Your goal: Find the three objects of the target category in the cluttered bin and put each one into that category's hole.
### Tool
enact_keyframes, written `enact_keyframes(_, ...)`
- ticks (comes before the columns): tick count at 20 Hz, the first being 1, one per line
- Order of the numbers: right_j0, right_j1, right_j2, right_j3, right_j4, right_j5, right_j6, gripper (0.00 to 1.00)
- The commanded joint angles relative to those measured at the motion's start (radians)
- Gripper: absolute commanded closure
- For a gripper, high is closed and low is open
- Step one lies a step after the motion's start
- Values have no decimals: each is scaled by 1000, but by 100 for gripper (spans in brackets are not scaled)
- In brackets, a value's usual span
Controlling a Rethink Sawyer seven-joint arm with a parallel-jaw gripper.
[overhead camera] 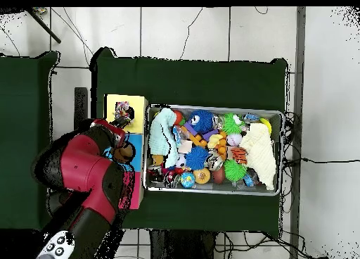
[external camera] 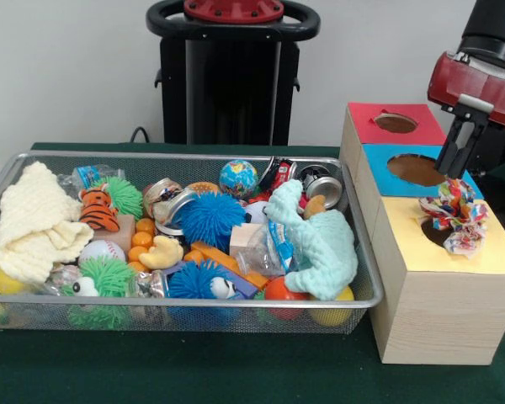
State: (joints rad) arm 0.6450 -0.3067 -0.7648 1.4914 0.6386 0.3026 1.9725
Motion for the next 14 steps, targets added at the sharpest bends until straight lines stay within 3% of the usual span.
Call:
enact_keyframes(1, -31, 52, 103, -7, 12, 18, 241, 100)
enact_keyframes(14, -20, 93, 161, -16, 34, -53, 254, 100)
